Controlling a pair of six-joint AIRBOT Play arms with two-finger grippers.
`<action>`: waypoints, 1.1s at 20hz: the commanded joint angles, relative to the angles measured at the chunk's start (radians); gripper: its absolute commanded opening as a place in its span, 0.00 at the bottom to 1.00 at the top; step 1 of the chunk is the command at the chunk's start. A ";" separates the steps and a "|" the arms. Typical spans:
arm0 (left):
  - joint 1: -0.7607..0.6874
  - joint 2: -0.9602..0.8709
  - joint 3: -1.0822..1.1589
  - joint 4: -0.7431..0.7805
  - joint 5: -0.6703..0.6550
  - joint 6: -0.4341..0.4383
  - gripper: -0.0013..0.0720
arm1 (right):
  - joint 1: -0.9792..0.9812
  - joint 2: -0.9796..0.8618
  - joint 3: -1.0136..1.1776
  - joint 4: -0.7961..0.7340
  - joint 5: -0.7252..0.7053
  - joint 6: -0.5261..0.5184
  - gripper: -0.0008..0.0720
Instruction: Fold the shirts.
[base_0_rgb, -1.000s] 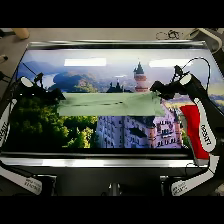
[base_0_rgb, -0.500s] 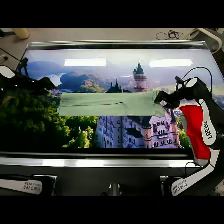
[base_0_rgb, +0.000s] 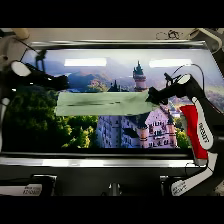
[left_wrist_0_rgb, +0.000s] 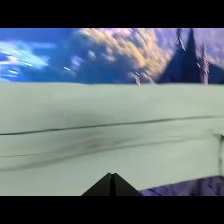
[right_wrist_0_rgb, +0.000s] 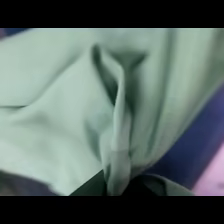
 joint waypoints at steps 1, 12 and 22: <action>-0.172 -0.116 -0.045 -0.163 0.146 -0.003 0.06 | 0.009 0.172 0.002 0.051 0.067 0.016 0.05; -0.560 -0.420 -0.042 -0.833 0.472 0.153 0.06 | 0.009 0.555 0.002 0.006 0.294 0.140 0.05; -0.134 0.088 -0.040 -0.230 0.356 0.128 0.06 | 0.277 0.259 0.002 0.216 -0.123 0.153 0.05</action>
